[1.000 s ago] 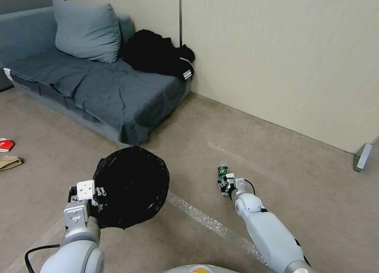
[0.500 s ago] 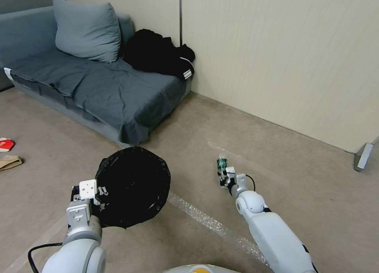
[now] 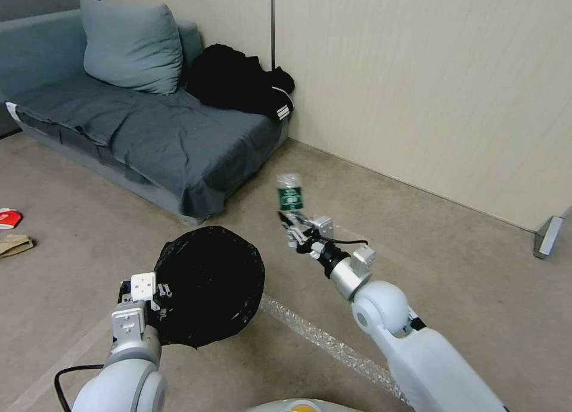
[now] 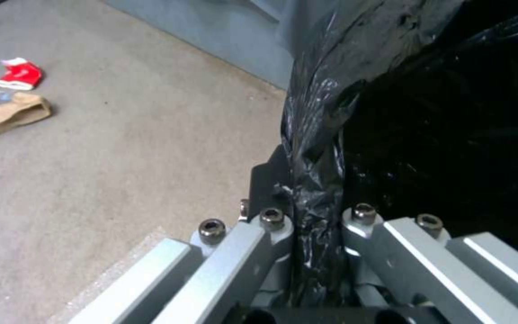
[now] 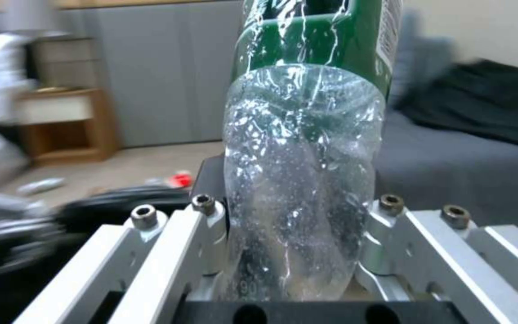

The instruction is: Pick up the trash bin, then pick up the garbage from the floor and place it into the trash bin.

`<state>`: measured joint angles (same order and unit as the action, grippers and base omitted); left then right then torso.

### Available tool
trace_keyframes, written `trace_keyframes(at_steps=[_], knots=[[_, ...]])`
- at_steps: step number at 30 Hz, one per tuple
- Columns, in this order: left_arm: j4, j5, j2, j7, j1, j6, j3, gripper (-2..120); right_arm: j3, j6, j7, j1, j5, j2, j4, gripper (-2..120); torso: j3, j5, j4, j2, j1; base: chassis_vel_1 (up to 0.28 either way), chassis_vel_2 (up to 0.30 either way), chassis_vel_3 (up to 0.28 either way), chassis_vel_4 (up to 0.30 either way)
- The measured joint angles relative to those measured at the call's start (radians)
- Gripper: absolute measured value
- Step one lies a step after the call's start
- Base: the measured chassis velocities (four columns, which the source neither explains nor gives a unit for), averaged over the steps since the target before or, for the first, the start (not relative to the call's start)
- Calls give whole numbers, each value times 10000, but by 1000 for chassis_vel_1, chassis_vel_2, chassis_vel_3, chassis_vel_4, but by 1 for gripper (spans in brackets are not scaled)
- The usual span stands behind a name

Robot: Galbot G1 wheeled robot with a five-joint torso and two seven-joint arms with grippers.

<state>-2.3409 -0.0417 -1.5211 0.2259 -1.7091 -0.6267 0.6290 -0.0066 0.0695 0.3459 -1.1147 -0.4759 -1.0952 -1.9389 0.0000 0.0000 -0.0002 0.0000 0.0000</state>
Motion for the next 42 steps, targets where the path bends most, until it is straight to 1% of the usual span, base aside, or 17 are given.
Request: trace_keyframes(at_steps=[2,4,6,11,14,19,24,26,27,30,31,34,35,37,39,41,42], knots=[[3,1,-24,-5,-26,-10,-102,1,-357,244,532,1,-29,426,-182,25,0,1,1,0,0,0,0,0,0],[3,-10,-30,-5,-35,-24,-137,1,-464,277,639,17,-41,504,-202,25,0,1,1,0,0,0,0,0,0],[-36,-58,-56,-33,-65,-97,-285,1,-927,371,1005,207,-117,763,-183,25,0,0,2,0,0,0,0,0,0],[-68,-42,-75,-38,-61,-129,-380,1,-1674,378,1300,720,-163,1024,122,25,0,-1,3,0,0,0,0,0,0],[-81,-32,-87,-38,-50,-136,-388,1,-2097,355,1355,970,-169,1083,331,25,0,0,3,0,0,0,0,0,0],[-99,-27,-96,-38,-47,-142,-389,1,-2375,321,1359,1119,-157,1021,589,25,0,0,2,0,0,0,0,0,0],[-148,7,-122,-39,-69,-143,-464,1,-2606,88,1182,1399,23,707,1054,26,0,0,2,0,0,0,0,0,0],[-150,51,-139,-38,-91,-143,-540,1,-2678,44,1097,1504,84,602,1216,37,0,-1,3,0,0,0,0,0,0],[-150,51,-139,-38,-91,-143,-540,1,-2678,44,1097,1504,84,602,1216,37,0,-1,3,0,0,0,0,0,0],[-151,85,-161,-38,-100,-143,-593,1,-2713,6,1022,1517,108,528,1266,51,0,0,2,0,0,0,0,0,0],[-151,85,-161,-38,-100,-143,-593,1,-2713,6,1022,1517,108,528,1266,51,0,0,2,0,0,0,0,0,0],[-128,103,-167,-39,-59,-143,-620,1,-2713,-30,973,1510,114,502,1263,66,0,0,2,0,0,0,0,0,0],[-128,103,-167,-39,-59,-143,-620,1,-2713,-30,973,1510,114,502,1263,66,0,0,2,0,0,0,0,0,0],[-88,112,-172,-38,-42,-143,-625,1,-2707,-41,940,1507,92,515,1232,78,0,0,2,0,0,0,0,0,0],[-70,116,-174,-39,-36,-143,-627,1,-2704,-48,924,1507,60,525,1208,81,0,-1,2,0,0,0,0,0,0],[-48,118,-174,-39,-22,-143,-626,1,-2688,-58,885,1511,26,532,1173,91,0,0,2,0,0,0,0,0,0],[-48,118,-174,-39,-22,-143,-626,1,-2688,-58,885,1511,26,532,1173,91,0,0,2,0,0,0,0,0,0]])
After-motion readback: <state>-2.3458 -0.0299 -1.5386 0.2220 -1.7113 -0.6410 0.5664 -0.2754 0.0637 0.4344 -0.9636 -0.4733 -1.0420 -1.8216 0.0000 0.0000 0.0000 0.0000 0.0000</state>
